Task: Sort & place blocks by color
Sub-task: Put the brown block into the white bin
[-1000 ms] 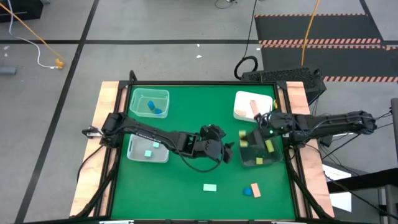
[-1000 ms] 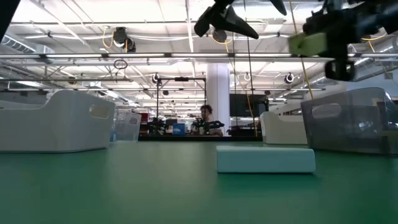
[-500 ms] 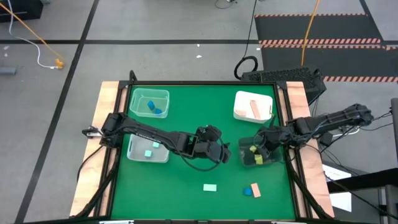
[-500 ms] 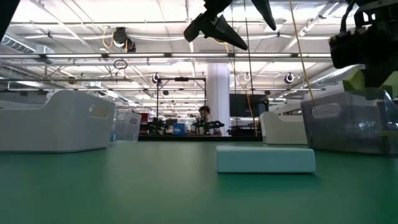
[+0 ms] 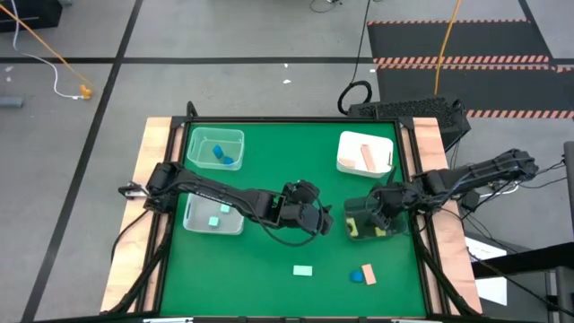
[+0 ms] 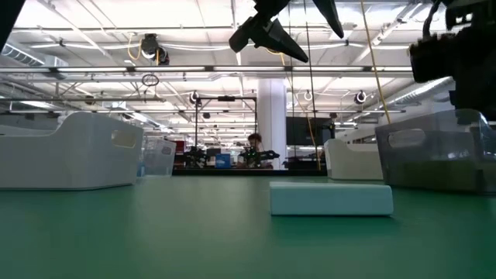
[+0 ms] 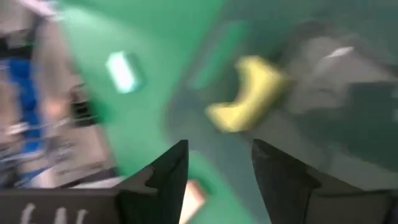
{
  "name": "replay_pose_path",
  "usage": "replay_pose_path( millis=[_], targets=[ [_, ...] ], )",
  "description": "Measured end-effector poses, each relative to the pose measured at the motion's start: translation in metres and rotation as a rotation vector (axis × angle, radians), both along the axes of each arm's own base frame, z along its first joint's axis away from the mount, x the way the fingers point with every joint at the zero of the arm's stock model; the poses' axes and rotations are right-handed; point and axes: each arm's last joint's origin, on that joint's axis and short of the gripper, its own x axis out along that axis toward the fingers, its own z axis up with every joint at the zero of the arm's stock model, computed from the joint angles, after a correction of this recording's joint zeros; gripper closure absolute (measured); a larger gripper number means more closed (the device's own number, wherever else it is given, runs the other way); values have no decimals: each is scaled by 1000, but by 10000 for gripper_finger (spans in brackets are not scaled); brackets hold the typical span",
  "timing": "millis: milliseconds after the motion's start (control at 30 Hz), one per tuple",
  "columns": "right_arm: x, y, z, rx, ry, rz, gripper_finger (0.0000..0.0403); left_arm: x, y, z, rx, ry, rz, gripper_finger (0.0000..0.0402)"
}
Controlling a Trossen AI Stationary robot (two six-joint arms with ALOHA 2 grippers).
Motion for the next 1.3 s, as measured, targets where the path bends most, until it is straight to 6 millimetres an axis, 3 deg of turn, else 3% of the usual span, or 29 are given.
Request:
replay_pose_path(
  millis=[133,367,633,867,1167,1300],
  targets=[
    [8,3,15,91,-179,37,226,0,-2,0,-1,7,-20,130],
    [26,6,62,155,-717,5,223,-3,-3,-3,6,48,-24,130],
    [32,8,96,32,-742,77,223,-8,-8,-6,14,97,-35,131],
    [40,15,127,-98,-513,175,223,-12,-13,-9,22,138,-47,131],
    [39,49,91,-45,127,301,222,-17,-16,-13,18,190,-43,131],
    [37,78,80,10,229,396,222,-19,-17,-14,0,216,-65,131]
  ],
)
